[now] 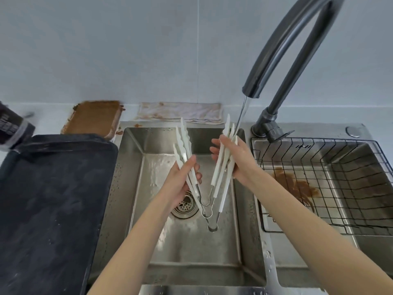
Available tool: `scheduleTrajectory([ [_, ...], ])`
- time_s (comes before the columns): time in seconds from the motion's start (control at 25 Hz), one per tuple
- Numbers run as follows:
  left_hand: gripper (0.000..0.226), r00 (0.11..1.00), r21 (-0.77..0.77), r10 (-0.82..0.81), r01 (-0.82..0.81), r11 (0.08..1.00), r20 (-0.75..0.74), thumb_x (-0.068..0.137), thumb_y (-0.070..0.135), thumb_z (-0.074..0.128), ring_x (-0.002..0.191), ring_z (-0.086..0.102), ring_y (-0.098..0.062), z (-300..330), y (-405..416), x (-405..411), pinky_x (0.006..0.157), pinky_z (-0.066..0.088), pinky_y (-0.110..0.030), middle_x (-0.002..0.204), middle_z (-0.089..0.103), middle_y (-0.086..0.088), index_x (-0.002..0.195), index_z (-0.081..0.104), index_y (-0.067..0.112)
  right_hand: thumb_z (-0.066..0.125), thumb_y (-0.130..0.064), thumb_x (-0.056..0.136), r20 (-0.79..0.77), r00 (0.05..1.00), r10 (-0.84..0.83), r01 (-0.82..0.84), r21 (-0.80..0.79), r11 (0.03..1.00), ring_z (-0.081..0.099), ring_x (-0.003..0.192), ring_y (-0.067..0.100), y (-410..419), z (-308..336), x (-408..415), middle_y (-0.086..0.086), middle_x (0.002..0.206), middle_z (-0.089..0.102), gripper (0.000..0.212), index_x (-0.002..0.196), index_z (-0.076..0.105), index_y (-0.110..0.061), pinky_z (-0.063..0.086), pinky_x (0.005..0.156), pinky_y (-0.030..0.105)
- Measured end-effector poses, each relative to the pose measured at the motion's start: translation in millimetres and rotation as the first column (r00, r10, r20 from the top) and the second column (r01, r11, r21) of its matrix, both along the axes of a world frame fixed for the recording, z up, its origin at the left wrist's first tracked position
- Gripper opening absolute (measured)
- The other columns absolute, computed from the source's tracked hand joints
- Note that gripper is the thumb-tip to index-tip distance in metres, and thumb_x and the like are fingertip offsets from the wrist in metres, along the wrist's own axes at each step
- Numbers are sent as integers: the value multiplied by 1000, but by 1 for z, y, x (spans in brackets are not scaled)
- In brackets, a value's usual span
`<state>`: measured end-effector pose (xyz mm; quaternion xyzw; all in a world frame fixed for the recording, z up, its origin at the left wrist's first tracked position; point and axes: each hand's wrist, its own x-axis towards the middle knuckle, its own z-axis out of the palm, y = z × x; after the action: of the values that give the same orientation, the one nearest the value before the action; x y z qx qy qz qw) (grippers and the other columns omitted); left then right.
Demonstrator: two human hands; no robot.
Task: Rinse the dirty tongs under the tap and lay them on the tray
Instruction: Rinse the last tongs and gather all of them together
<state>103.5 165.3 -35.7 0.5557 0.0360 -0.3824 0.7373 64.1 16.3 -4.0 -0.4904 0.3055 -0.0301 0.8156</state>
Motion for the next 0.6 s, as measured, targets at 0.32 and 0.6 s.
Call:
scheduleTrajectory([
  [0.32,8,999,-45,-31,30,999,-11,95,20,48,46,53,-9,5,1,-4,53,49,-24,57,53,6,89,52,17,44,-58,88,-181,982,-45,6,-208,978,53,37,6,3,7,14,-2,61,50,39,83,55,-21,45,48,24],
  [0.6,3,996,80,-55,49,996,70,93,20,53,50,56,-10,6,1,-2,56,50,-24,65,52,3,93,54,22,43,-27,97,22,999,-46,47,-89,995,67,80,15,1,-2,1,-2,99,67,20,117,47,-26,52,62,25],
])
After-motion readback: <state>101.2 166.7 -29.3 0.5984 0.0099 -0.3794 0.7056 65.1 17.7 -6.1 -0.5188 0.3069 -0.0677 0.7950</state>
